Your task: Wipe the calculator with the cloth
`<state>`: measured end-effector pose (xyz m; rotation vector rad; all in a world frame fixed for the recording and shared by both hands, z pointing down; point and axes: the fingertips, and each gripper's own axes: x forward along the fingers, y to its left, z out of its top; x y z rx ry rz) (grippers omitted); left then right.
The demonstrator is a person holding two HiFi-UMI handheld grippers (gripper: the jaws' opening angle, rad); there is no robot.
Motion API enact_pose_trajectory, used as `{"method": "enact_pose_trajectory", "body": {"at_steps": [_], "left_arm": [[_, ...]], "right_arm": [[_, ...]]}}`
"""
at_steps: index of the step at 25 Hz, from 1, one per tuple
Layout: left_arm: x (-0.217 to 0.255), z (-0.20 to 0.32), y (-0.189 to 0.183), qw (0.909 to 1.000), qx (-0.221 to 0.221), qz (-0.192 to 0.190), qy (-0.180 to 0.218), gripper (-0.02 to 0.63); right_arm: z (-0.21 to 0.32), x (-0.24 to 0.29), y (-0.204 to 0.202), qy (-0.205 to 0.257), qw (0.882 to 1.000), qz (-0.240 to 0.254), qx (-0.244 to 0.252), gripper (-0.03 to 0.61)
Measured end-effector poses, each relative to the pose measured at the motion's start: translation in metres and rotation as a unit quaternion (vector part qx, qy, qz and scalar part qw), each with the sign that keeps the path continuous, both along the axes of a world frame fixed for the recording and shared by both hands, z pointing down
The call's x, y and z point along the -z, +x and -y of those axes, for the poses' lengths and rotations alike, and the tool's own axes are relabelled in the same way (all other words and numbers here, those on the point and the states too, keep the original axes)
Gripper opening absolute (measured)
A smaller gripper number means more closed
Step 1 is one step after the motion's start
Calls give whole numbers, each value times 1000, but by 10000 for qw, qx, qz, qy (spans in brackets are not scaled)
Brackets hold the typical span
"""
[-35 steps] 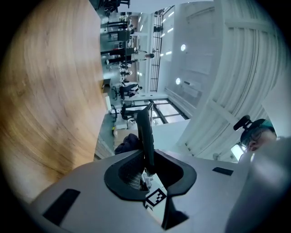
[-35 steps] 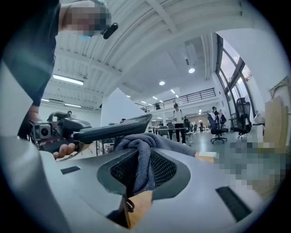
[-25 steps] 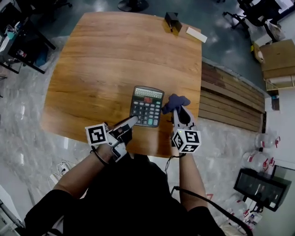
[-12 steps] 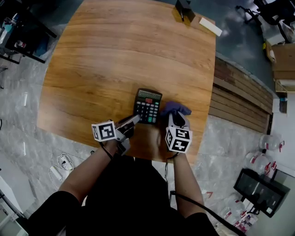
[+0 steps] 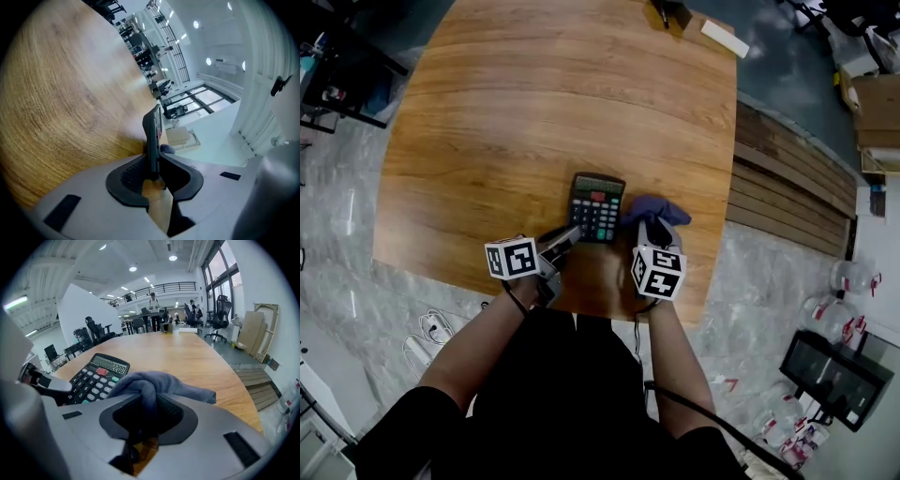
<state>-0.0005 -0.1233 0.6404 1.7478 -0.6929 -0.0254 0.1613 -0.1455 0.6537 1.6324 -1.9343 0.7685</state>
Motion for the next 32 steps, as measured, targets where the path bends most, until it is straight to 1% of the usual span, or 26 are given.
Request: {"method": "enact_pose_trajectory", "body": {"at_steps": [2,4,6,7,9,11,15,18,21,23,25,26,29,32], "left_arm": [[-4,0,0,9998,-48,171,-59,87],[-6,0,-2,9989,-104,466,-41,91],[-9,-1,-4,9954,-208,931,7,104],[-11,-3,-7,9922,-275,1212,18,111],[-15,-8,-12,9825,-457,1806,61,125],[-19,-12,-13,9716,-656,2266,166,142],[-21,-13,-15,9559,-813,2806,288,149],[-21,-14,-22,9414,-853,3248,319,150],[-12,-15,-27,9267,-968,3589,548,149],[7,-16,-26,9205,-981,3668,921,147],[41,-17,-21,9179,-949,3586,1408,113],[61,-18,-17,9182,-926,3480,1651,74],[126,-22,1,9200,-777,3048,2339,14],[187,-26,14,9165,-509,2614,2984,8]], "right_arm": [[0,-1,-1,-13,10000,-34,-19,81],[-1,-1,-2,-51,10000,-56,13,81],[-3,2,-4,-96,9999,-56,46,83],[-4,5,-4,-104,9999,-50,49,86],[-7,13,-5,-84,10000,-26,43,94],[-10,21,-5,-30,10000,-15,35,97],[-13,38,-1,98,10000,2,-7,100],[-16,56,1,276,9996,43,-46,100],[-22,83,-2,556,9984,133,-41,100],[-28,109,-6,873,9960,163,-60,100],[-36,141,-12,1245,9921,166,-50,98],[-39,158,-16,1442,9894,175,-29,92],[-49,205,-28,2004,9793,271,27,34],[-60,244,-45,2406,9692,502,167,18]]}}
